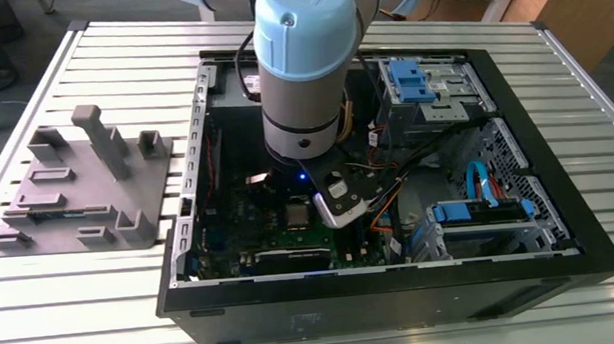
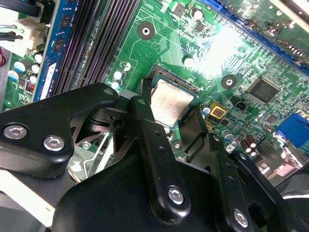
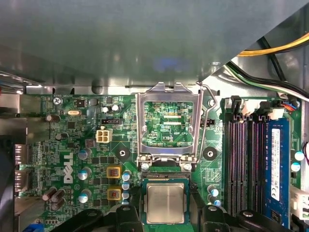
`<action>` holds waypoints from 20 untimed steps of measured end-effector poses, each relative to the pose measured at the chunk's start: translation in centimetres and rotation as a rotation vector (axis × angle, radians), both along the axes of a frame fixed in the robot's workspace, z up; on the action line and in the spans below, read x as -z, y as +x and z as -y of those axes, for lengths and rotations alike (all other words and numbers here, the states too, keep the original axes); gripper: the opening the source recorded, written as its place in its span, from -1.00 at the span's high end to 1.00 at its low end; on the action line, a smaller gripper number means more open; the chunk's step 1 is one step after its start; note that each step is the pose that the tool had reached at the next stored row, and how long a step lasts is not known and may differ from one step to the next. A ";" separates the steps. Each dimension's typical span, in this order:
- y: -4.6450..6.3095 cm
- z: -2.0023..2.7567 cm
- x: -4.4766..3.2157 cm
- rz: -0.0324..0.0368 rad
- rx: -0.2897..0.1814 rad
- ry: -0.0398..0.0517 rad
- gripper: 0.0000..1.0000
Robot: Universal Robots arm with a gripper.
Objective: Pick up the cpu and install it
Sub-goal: 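Place the cpu into insertion slot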
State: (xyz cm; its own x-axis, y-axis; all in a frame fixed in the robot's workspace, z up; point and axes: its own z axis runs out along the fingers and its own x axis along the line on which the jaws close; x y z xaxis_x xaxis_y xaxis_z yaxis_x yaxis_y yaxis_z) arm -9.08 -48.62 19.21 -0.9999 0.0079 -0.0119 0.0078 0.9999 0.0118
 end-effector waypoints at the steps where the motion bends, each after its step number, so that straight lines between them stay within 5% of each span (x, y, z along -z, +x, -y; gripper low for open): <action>1: 0.0 0.00 0.03 0.0001 0.000 0.0002 0.06; 20: 0.0 0.09 0.34 0.0000 0.000 -0.0001 0.06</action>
